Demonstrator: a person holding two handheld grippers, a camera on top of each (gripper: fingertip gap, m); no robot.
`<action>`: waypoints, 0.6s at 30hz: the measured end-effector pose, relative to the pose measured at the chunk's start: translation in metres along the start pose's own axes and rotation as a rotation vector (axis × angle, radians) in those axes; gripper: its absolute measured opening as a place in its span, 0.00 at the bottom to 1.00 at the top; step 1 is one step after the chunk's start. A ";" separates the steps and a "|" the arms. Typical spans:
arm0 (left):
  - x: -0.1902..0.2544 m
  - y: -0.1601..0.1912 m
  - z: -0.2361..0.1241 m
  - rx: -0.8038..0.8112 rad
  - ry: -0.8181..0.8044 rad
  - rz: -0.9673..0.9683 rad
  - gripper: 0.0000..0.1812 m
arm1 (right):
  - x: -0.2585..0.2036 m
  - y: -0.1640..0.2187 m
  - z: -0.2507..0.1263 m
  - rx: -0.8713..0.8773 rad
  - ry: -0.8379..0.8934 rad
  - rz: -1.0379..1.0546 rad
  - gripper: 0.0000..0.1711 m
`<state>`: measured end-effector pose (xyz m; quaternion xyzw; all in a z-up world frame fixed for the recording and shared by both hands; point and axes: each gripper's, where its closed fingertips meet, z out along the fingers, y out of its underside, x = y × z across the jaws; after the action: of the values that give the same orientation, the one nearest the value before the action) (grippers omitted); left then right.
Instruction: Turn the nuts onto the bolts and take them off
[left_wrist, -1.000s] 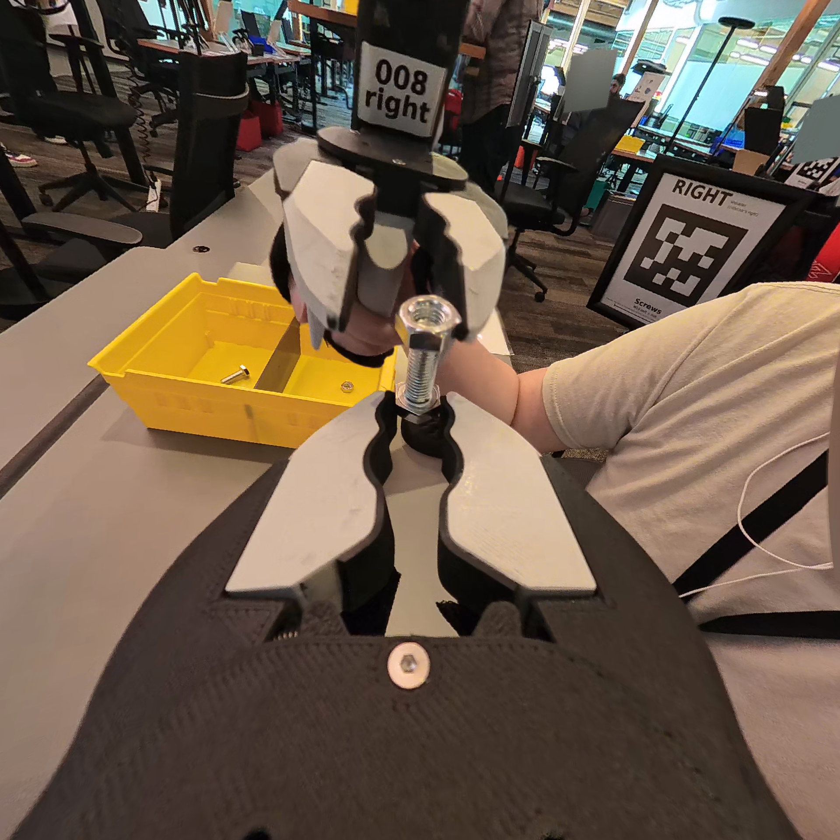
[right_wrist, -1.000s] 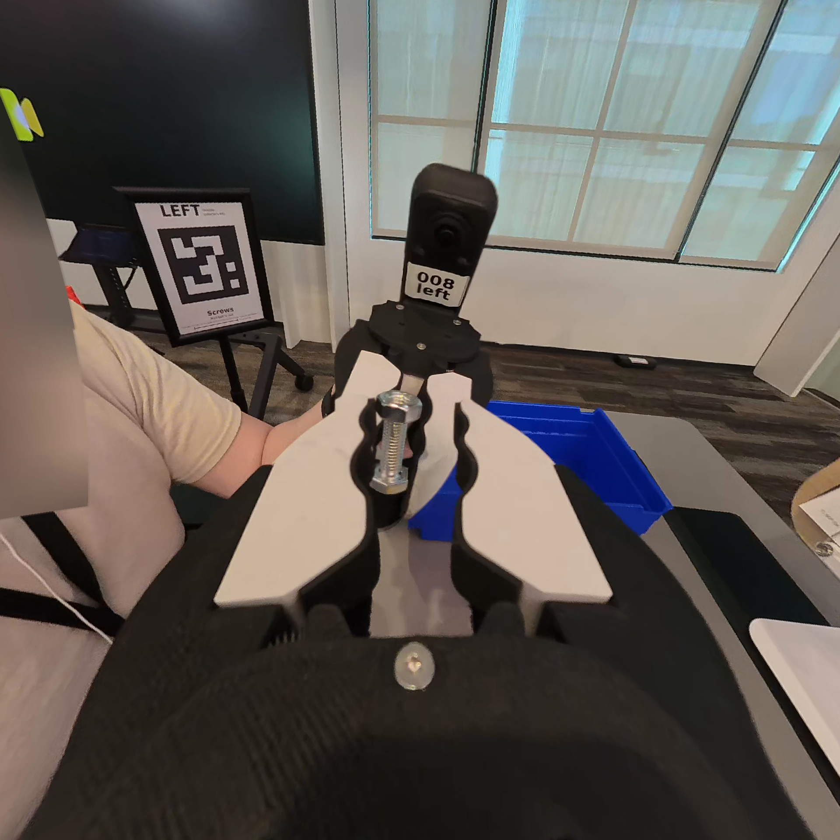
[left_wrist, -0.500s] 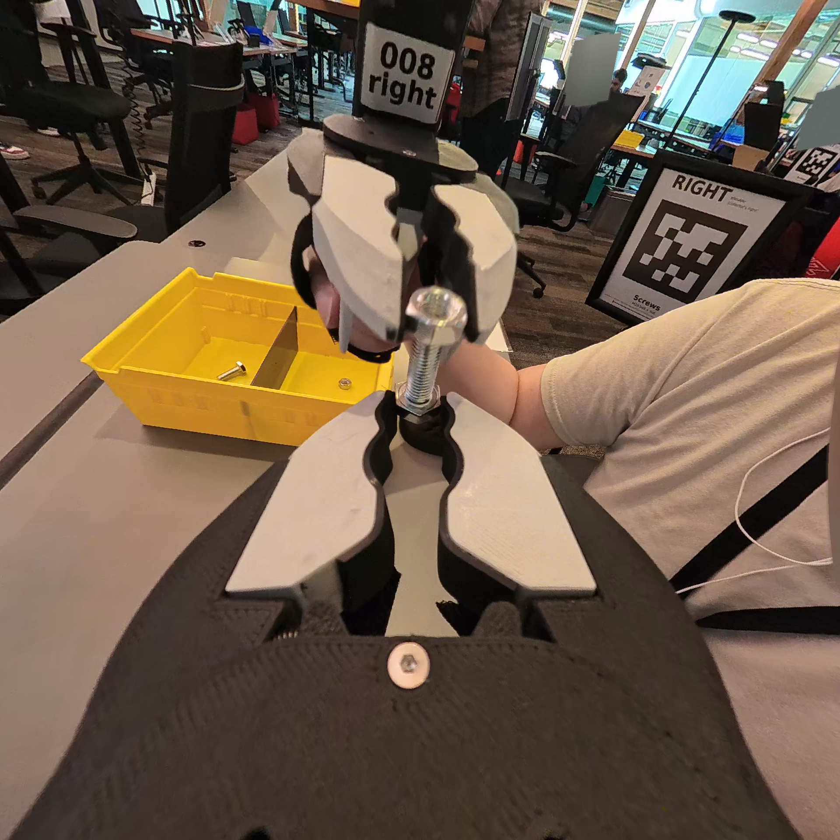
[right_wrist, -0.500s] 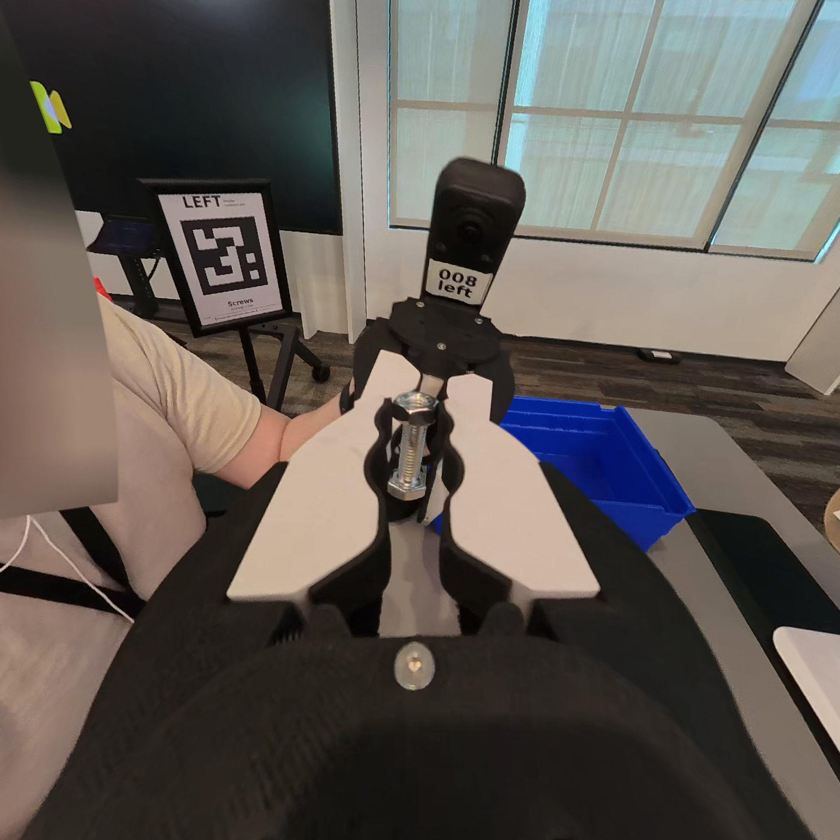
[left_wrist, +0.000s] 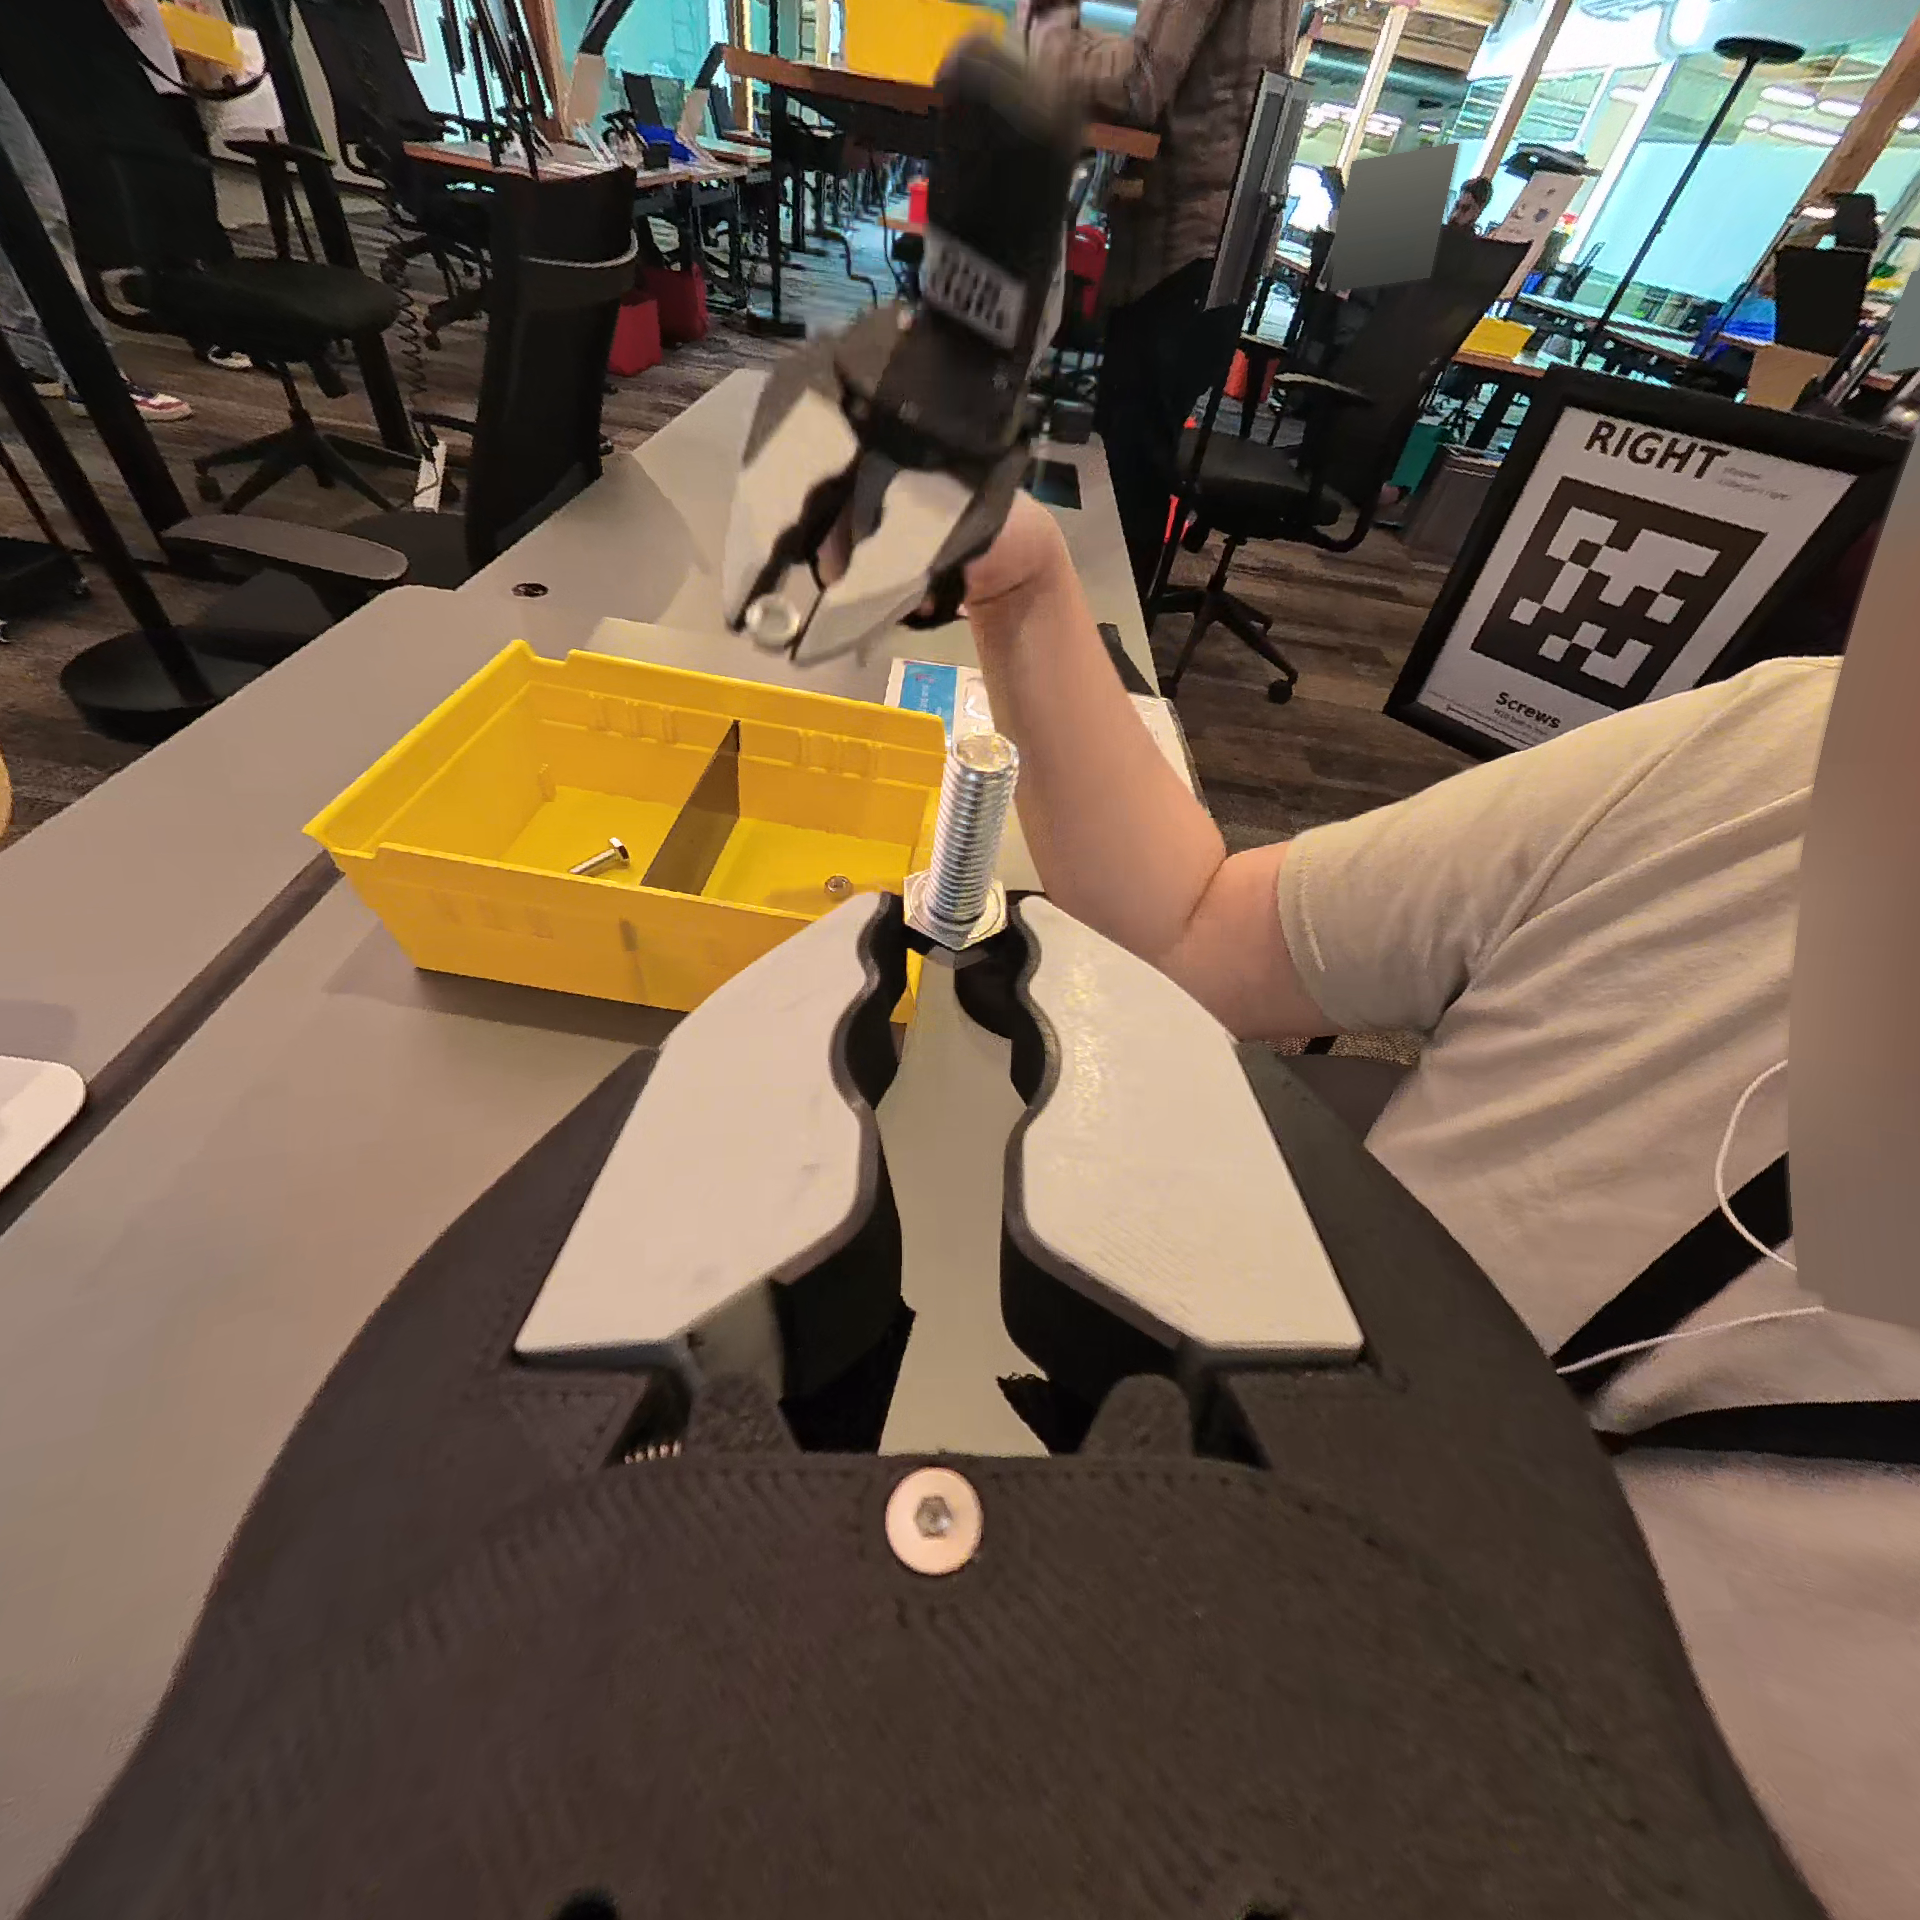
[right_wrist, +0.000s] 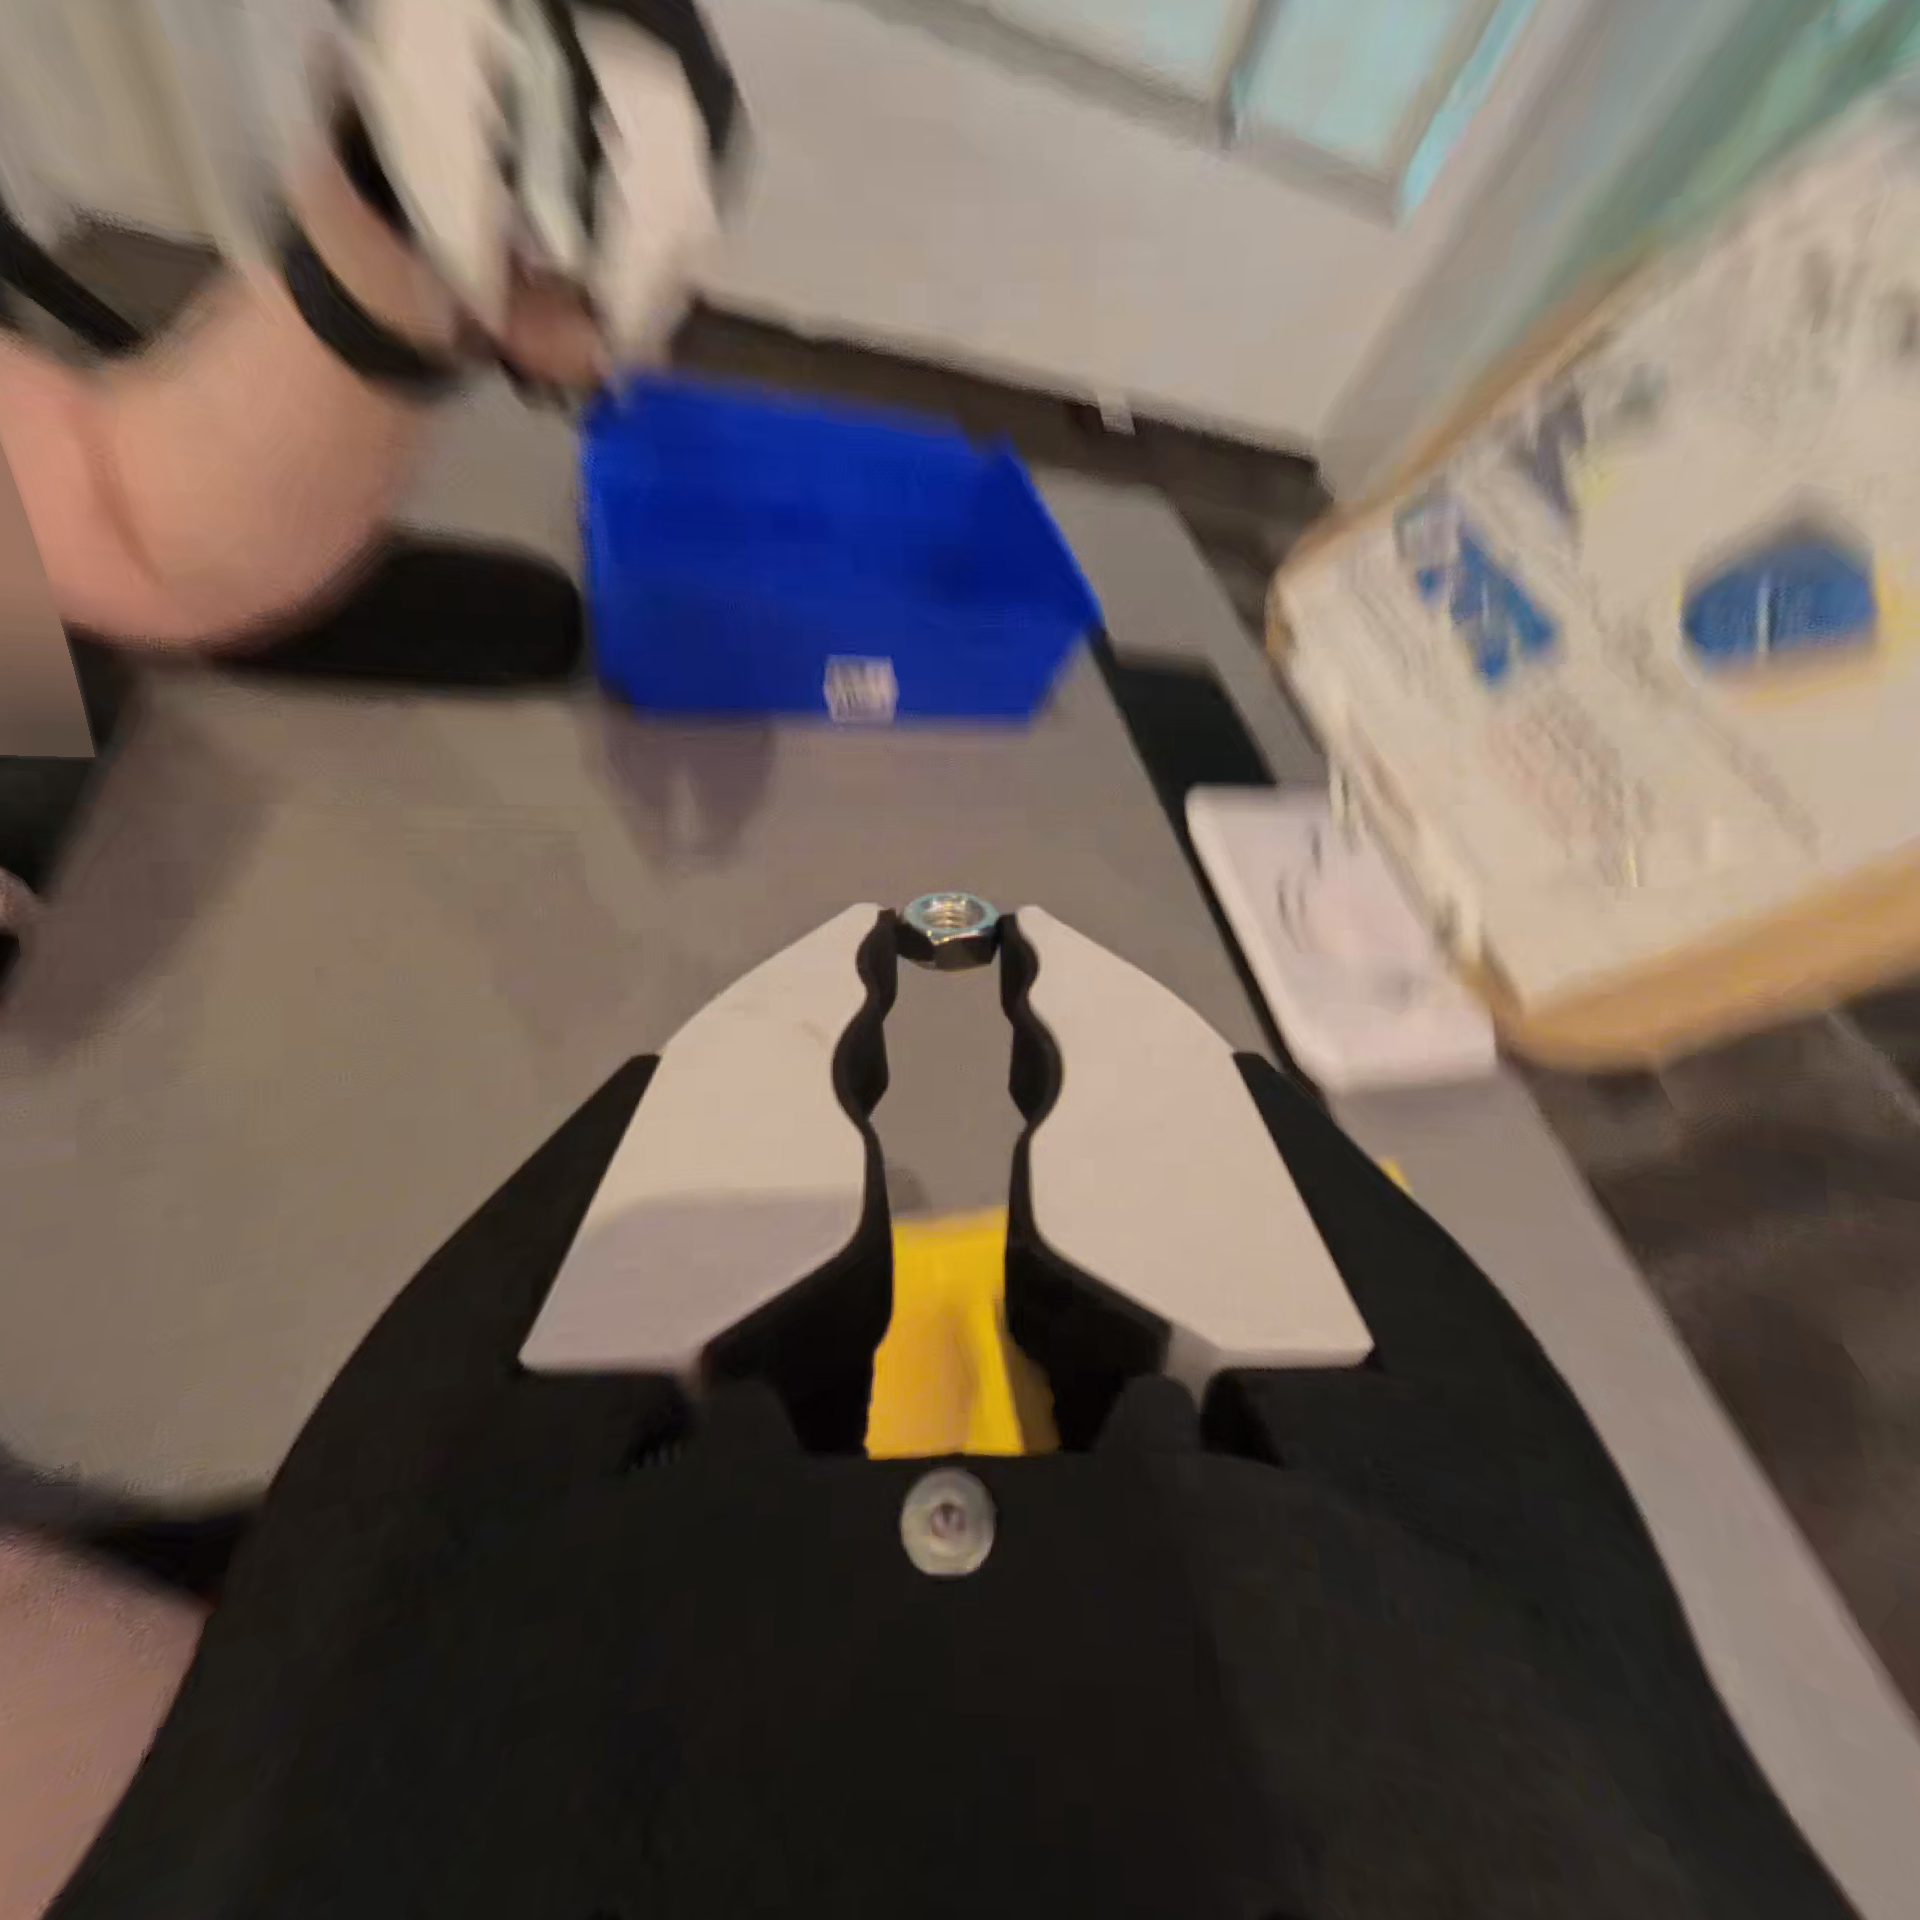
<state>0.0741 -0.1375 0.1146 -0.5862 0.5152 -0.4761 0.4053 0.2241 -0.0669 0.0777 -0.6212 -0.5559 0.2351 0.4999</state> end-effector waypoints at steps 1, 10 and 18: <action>0.000 -0.001 -0.002 0.005 -0.001 0.000 0.10 | 0.002 0.035 -0.009 -0.095 -0.008 0.060 0.12; -0.002 0.000 -0.004 0.007 0.007 -0.017 0.10 | -0.022 0.191 -0.011 -0.654 -0.190 0.508 0.12; -0.002 -0.001 -0.007 0.015 0.012 -0.016 0.10 | -0.020 0.197 -0.014 -0.643 -0.179 0.685 0.16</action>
<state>0.0677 -0.1356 0.1170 -0.5845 0.5092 -0.4867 0.4028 0.3204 -0.0675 -0.0958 -0.8692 -0.4045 0.2549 0.1260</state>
